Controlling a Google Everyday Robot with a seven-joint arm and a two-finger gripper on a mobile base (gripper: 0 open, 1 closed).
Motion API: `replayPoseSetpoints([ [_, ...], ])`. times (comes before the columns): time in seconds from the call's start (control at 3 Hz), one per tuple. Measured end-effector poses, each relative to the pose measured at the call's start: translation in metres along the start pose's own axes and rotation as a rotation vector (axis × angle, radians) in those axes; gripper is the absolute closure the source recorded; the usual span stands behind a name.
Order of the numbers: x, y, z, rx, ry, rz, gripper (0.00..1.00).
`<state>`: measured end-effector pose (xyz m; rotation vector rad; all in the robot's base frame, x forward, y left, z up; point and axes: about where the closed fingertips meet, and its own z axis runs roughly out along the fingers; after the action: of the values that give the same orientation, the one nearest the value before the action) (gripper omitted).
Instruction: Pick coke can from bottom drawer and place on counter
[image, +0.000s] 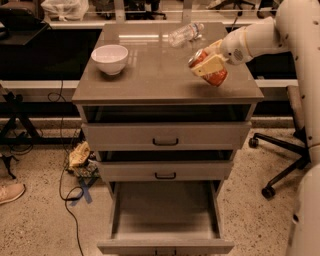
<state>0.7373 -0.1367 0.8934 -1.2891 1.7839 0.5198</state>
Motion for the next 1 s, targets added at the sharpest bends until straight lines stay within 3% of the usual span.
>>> replayPoseSetpoints([
  [0.67,0.003,-0.016,0.028,0.011,0.003,0.016,1.00],
  [1.0,0.006,-0.023,0.042,0.011,-0.002,0.039,0.82],
])
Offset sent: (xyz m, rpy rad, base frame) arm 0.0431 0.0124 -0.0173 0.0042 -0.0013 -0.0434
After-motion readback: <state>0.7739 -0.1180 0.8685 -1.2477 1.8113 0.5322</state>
